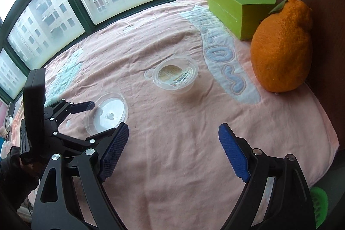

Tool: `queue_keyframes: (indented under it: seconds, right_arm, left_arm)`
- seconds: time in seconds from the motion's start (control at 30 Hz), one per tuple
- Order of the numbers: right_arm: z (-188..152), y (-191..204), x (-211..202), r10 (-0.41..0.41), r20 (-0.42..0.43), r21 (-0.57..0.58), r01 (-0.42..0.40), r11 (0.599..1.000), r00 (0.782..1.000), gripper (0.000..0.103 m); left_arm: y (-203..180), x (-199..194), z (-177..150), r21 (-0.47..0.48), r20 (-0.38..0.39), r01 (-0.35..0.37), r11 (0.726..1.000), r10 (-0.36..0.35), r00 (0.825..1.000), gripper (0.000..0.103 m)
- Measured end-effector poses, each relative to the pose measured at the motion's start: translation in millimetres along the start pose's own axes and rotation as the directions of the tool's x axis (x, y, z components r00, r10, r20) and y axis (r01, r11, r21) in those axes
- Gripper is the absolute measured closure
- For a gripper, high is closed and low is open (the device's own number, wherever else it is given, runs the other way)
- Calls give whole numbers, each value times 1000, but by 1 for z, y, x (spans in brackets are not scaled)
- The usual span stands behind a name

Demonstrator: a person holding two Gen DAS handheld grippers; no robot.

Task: Collect trash
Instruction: 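Grasp the clear round lid with the left tool while the right tool grasps the pudding cup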

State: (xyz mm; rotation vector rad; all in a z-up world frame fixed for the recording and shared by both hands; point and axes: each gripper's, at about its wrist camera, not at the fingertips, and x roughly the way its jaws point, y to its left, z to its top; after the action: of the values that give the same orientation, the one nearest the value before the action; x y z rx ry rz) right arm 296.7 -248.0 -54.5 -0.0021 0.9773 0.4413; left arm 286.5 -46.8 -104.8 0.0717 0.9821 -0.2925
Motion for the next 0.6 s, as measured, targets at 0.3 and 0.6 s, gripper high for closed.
queue_keyframes:
  seconds: [0.3,0.6]
  right_arm:
    - [36,10,44,-20,-11,-47,19,999,1000,14]
    - [54,14,87,-101,-49,-68,97,993,994,15]
  left_arm:
    - [13,-20,-3,-54,35,28,998,-26,999,14]
    - [24,-36,-10,-90,52,45,995,-40,998,14]
